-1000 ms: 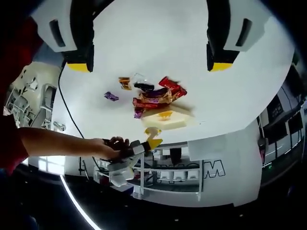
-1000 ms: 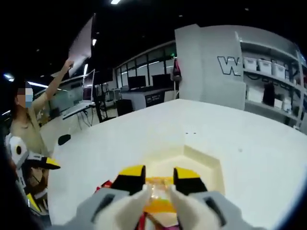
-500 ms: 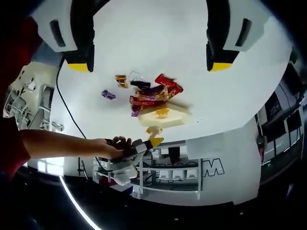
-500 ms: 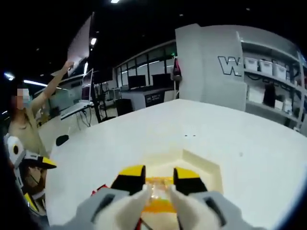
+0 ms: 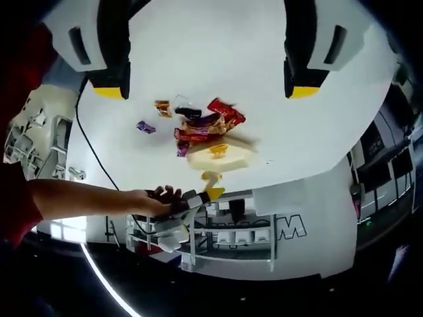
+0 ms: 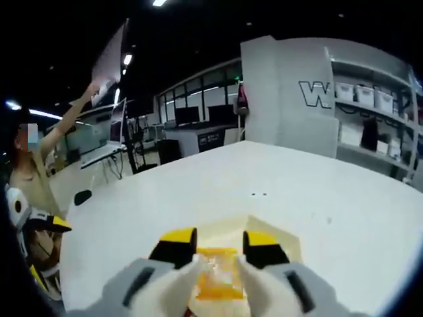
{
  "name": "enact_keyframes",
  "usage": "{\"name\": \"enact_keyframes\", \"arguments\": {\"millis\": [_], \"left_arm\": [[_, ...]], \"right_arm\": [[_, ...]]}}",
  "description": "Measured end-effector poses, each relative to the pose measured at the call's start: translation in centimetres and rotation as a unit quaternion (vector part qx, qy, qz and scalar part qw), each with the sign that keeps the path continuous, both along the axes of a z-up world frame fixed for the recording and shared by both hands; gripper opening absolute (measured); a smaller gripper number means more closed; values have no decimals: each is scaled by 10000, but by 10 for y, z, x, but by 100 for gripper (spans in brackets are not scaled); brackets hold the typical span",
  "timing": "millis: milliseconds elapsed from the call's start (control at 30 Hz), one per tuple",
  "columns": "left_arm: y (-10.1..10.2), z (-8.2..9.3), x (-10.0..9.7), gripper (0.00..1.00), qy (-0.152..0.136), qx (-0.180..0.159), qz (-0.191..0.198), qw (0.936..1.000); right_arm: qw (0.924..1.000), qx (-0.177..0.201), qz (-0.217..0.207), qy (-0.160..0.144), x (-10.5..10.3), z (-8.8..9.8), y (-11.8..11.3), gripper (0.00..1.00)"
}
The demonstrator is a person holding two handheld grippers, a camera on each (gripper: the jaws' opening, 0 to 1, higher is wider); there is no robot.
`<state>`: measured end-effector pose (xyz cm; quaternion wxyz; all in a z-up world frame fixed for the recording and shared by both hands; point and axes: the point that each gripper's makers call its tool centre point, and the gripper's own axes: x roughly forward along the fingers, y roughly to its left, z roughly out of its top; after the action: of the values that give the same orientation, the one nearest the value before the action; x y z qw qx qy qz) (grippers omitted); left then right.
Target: Place the target food into the container with the food tongs after gripping and lifting it, then release it inside without dropping or visibly crushing the food.
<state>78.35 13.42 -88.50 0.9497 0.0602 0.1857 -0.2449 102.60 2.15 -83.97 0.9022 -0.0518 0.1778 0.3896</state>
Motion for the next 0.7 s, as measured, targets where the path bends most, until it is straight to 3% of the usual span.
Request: {"name": "enact_keyframes", "arguments": {"millis": [333,700], "left_arm": [[3,3,0,94,-22,3,32,10000],[1,6,-4,94,-65,-19,21,10000]], "right_arm": [[9999,-107,129,-22,-2,-2,4,22],[9997,-140,174,-117,-19,9,-2,22]]}}
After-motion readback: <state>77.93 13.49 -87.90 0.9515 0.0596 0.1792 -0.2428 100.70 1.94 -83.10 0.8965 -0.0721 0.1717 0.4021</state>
